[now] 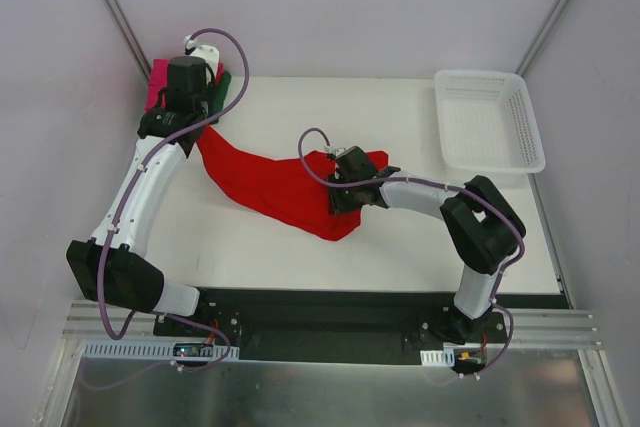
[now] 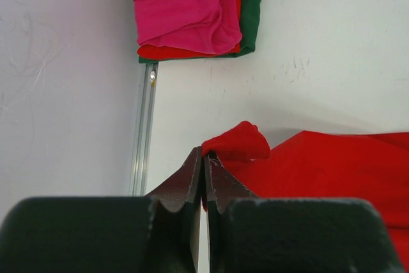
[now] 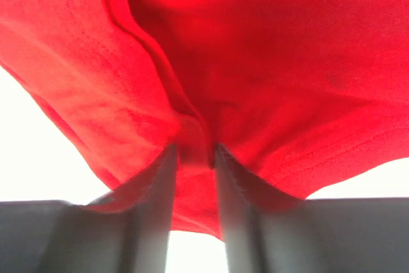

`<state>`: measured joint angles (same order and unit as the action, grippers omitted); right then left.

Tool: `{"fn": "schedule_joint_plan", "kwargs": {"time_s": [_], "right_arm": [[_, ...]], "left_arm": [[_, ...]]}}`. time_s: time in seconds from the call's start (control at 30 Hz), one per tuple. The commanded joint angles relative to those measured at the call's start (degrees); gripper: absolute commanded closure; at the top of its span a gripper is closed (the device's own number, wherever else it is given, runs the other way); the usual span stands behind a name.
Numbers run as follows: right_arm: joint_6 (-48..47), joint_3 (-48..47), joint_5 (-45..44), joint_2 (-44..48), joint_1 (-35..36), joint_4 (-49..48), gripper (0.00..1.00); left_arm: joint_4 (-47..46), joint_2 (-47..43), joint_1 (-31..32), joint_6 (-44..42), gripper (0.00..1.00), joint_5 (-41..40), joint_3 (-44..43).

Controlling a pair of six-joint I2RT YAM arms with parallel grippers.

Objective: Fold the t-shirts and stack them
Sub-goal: Flatten out the tshirt

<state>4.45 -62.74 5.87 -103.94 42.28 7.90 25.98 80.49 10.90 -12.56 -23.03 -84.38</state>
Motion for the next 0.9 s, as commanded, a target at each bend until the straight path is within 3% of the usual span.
{"fn": "schedule_joint_plan", "kwargs": {"time_s": [0.0, 0.1, 0.3, 0.47, 0.73, 0.87], "right_arm": [[-0.4, -1.86, 1.43, -0.47, -0.36, -1.31, 0.82], [-0.49, -1.86, 1.51, -0.47, -0.45, -1.22, 0.99], [-1.1, -1.77, 0.11, 1.01, -0.36, -0.09, 0.99], [-3.74, -2.82, -7.43, 7.25, -0.45, 5.27, 0.99], [-7.96, -9.93, -15.79, 29.9, -3.52, 18.72, 0.99], [-11.47, -20.89, -17.03, 37.12, -4.14, 25.74, 0.99]], "left_arm": [[-0.93, 0.02, 0.18, -0.45, 1.0, -0.97, 0.18], [-0.93, 0.11, 0.18, -0.45, 1.0, -0.97, 0.0], [-0.84, 0.28, 0.18, -0.45, 1.0, -0.88, 0.0], [-0.84, 0.28, 0.18, -0.1, 1.0, -0.88, -0.17], [-0.67, -1.56, 0.35, 1.83, 1.0, 2.19, -0.52], [0.82, -3.66, 2.36, 3.15, 1.0, 2.99, -1.05]]}}
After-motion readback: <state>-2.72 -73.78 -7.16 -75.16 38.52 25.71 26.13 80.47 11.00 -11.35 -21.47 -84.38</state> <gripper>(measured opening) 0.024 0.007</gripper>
